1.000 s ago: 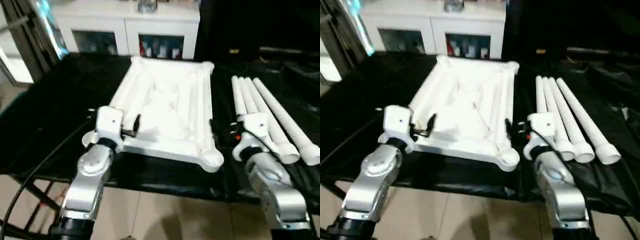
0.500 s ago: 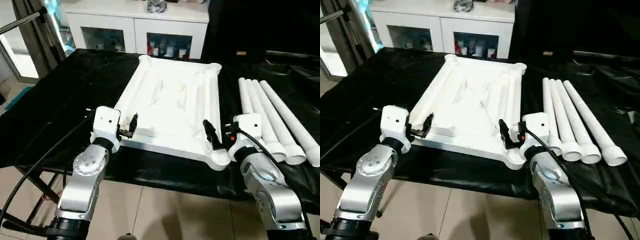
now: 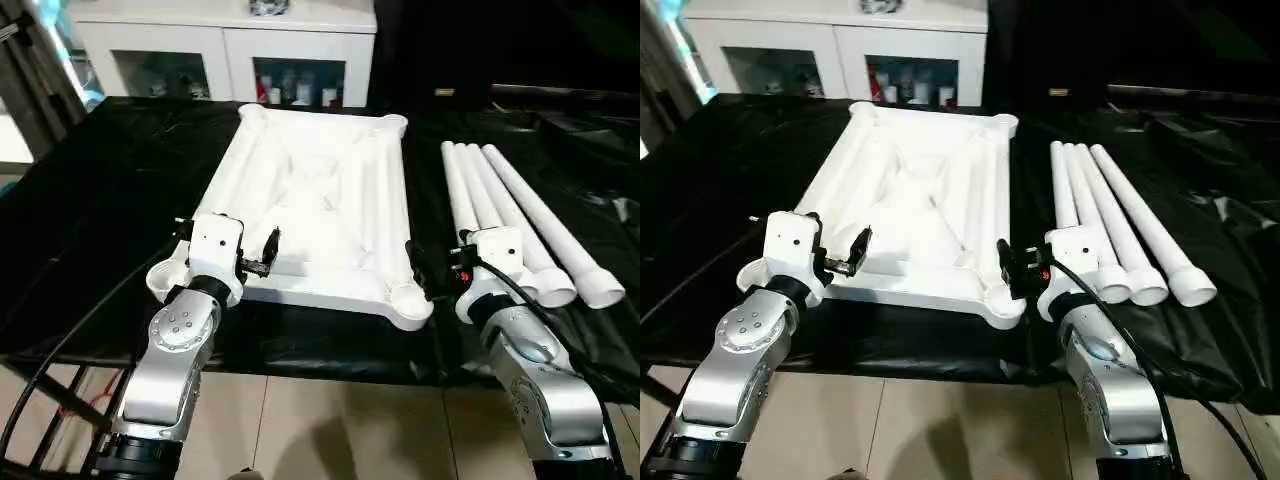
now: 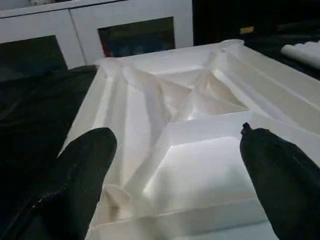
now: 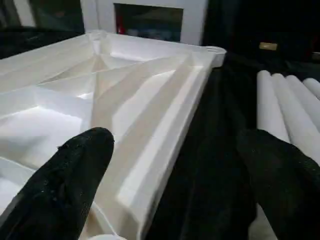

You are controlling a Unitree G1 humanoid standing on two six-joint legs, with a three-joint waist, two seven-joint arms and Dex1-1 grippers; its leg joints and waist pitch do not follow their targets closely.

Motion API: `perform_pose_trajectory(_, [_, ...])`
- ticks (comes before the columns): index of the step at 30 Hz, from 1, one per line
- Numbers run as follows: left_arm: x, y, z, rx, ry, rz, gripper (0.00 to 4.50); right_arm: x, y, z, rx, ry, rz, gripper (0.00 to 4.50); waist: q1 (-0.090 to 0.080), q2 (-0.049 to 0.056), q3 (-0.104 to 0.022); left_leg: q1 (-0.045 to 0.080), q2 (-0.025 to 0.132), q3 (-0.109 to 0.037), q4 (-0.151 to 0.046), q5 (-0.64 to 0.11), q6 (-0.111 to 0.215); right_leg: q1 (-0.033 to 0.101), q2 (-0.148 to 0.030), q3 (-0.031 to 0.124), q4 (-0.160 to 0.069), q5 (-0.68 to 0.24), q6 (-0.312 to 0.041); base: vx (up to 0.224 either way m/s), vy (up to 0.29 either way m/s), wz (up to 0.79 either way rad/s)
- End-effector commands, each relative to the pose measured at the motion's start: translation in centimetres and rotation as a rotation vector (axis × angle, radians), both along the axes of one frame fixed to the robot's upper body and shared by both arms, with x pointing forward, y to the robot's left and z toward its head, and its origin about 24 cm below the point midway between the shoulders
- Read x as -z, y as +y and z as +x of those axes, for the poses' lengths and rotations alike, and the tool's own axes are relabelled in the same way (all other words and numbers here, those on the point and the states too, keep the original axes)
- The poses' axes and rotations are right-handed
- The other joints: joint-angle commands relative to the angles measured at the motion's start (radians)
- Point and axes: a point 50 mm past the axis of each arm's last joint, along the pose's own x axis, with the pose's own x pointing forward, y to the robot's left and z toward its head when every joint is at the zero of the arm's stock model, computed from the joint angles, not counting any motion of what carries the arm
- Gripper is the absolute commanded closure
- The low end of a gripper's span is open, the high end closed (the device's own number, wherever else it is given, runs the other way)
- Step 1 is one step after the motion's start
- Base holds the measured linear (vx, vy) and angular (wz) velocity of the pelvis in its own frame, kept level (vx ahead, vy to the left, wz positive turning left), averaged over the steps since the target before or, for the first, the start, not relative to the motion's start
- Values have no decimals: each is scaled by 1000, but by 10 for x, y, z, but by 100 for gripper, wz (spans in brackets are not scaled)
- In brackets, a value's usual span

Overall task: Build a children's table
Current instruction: Move to table

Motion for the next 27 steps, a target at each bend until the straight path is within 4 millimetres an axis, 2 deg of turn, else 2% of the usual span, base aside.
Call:
perform_pose_trajectory(1, [-1, 4, -2, -14, 0, 4, 0, -5, 4, 2, -37, -29, -57, 4, 4, -5, -54, 3, 42, -19, -82, -97, 17, 41, -69, 34, -71, -108, -151, 0, 0, 0])
perform_pose_trajectory(2, [-1, 4, -2, -15, 0, 4, 0, -5, 6, 1, -45, -31, -63, 4, 4, 1, -56, -36, 17, -76, -89, -42, 201, 72, -107, -39, -68, -47, -192, -15, -2, 32])
perform_pose_trajectory(3, [-1, 4, -2, -15, 1, 4, 0, -4, 6, 1, -41, -27, -49, 4, -1, 3, -57, -37, 14, -83, -80, -23, 251, 73, -115, -51, -71, -42, -216, -15, -2, 32])
perform_pose_trajectory(4, [-1, 4, -2, -15, 1, 4, 0, -4, 6, 1, -41, -27, -49, 4, -1, 9, -61, -39, 14, -89, -73, 8, 288, 79, -121, -61, -70, -34, -241, -15, -6, 58])
perform_pose_trajectory(5, [-1, 4, -2, -16, 1, 4, 0, -4, 5, 2, -23, -14, -10, 4, -1, 13, -63, -46, 12, -103, -64, 71, 334, 85, -122, -79, -70, -13, -273, 22, -12, 58])
perform_pose_trajectory(6, [-1, 4, -2, -16, 0, 5, 0, -4, 4, 2, -17, -11, -2, 4, -6, 10, -61, -4, 58, -76, -56, 65, 263, 50, -108, -39, -71, -22, -270, 22, -12, 58])
perform_pose_trajectory(7, [-1, 4, -2, -17, 1, 5, 0, -4, 4, 2, -16, -9, -1, 4, -3, 14, -55, -17, 62, -70, -68, 38, 228, 60, -108, -39, -69, -46, -267, 17, -10, 27])
perform_pose_trajectory(8, [-1, 4, -2, -16, 1, 5, 0, -3, 4, 2, -17, -9, -1, 4, 16, 12, -53, -2, 66, -54, -84, -105, 122, 53, -106, -37, -76, -126, -239, 0, 0, 0])
perform_pose_trajectory(10, [-1, 4, -2, -16, 2, 5, 0, -3, 4, 2, -19, -9, -6, 4, 20, 11, -48, -3, 62, -47, -95, -177, 72, 54, -105, -34, -80, -169, -214, 0, 0, 0])
perform_pose_trajectory(11, [-1, 4, -2, -15, 2, 5, 0, -3, 4, 2, -20, -9, -8, 4, 23, 14, -47, 6, 65, -39, -107, -258, 13, 48, -106, -31, -87, -226, -174, 0, 0, 0])
perform_pose_trajectory(13, [-1, 4, -2, -13, 3, 4, 0, -3, 4, 2, -20, -9, -10, 4, 22, 17, -45, 5, 64, -39, -114, -300, -22, 48, -108, -28, -90, -250, -143, 0, 0, 0])
perform_pose_trajectory(17, [-1, 4, -2, -10, 4, 3, 0, -3, 4, 2, -18, -9, -7, 4, 17, 12, -41, 5, 58, -43, -123, -377, -54, 48, -114, -24, -102, -344, -89, 0, 0, 0])
perform_pose_trajectory(22, [-1, 4, -2, -6, 6, -3, 0, -3, 5, 2, -17, -9, -5, 4, 18, 11, -44, 3, 55, -39, -121, -343, -44, 45, -113, -18, -104, -333, -82, 0, 0, 0])
perform_pose_trajectory(24, [-1, 4, -2, -5, 6, -3, 0, -3, 5, 2, -16, -10, -5, 4, 19, 10, -45, 6, 54, -38, -122, -352, -40, 48, -112, -18, -103, -347, -80, 0, 0, 0])
perform_pose_trajectory(26, [-1, 4, -2, -4, 7, -3, 0, -3, 5, 2, -15, -9, -4, 4, 14, 8, -39, 25, 52, -39, -131, -464, -34, 53, -111, -24, -120, -503, -45, 0, 0, 0])
perform_pose_trajectory(27, [-1, 4, -2, -4, 7, -3, 0, -3, 5, 2, -15, -9, -4, 4, 13, 8, -38, 31, 50, -38, -132, -485, -29, 53, -108, -26, -125, -537, -38, 0, 0, 0])
